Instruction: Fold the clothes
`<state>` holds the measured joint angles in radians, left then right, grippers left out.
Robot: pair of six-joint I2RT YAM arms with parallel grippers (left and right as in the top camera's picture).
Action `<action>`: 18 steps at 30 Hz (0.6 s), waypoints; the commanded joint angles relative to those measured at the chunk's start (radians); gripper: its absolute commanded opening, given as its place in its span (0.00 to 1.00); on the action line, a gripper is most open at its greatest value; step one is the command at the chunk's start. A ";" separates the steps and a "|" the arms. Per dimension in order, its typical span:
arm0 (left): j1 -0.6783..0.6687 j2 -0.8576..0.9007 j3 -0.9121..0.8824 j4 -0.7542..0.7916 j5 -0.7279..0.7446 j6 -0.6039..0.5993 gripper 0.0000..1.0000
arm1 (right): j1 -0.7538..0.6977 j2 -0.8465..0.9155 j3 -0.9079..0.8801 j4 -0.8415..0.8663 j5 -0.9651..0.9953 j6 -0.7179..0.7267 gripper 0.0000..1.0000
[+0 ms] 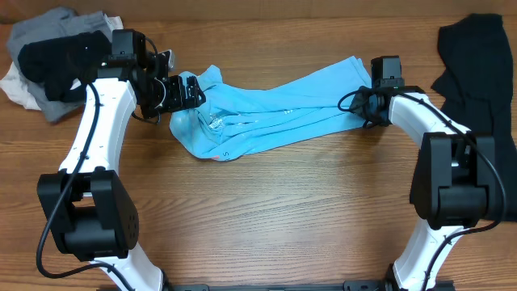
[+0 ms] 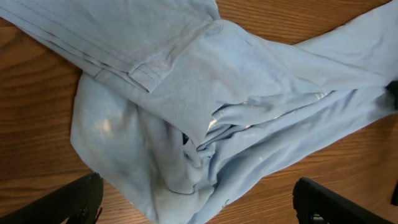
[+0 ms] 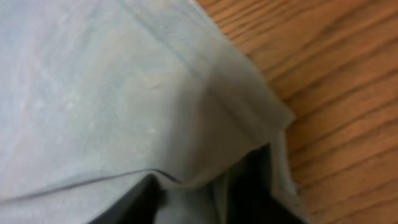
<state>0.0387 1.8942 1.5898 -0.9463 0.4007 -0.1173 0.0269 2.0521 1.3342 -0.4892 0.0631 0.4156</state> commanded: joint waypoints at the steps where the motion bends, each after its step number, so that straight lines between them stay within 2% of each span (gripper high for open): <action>1: -0.009 -0.023 -0.004 0.000 -0.017 0.029 1.00 | -0.002 0.024 0.003 0.001 0.007 -0.004 0.32; 3: -0.009 -0.023 -0.004 0.000 -0.017 0.029 1.00 | -0.002 0.024 0.012 -0.013 0.008 -0.004 0.23; 6: -0.009 -0.023 -0.004 0.000 -0.019 0.029 1.00 | -0.002 0.021 0.040 -0.051 0.021 0.003 0.17; 14: -0.008 -0.023 -0.004 -0.014 -0.019 0.032 1.00 | -0.003 -0.049 0.077 -0.148 0.034 0.008 0.16; 15: -0.008 -0.023 -0.004 -0.021 -0.019 0.037 1.00 | -0.003 -0.057 0.077 -0.161 0.034 0.013 0.13; 17: -0.010 -0.023 -0.004 -0.033 -0.019 0.036 0.94 | -0.003 -0.068 0.077 -0.195 0.052 0.056 0.04; 18: -0.010 -0.023 -0.004 -0.042 -0.018 0.036 0.92 | -0.003 -0.073 0.077 -0.210 0.061 0.076 0.04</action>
<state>0.0387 1.8942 1.5898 -0.9741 0.3851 -0.0982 0.0265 2.0418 1.3830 -0.6804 0.0895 0.4339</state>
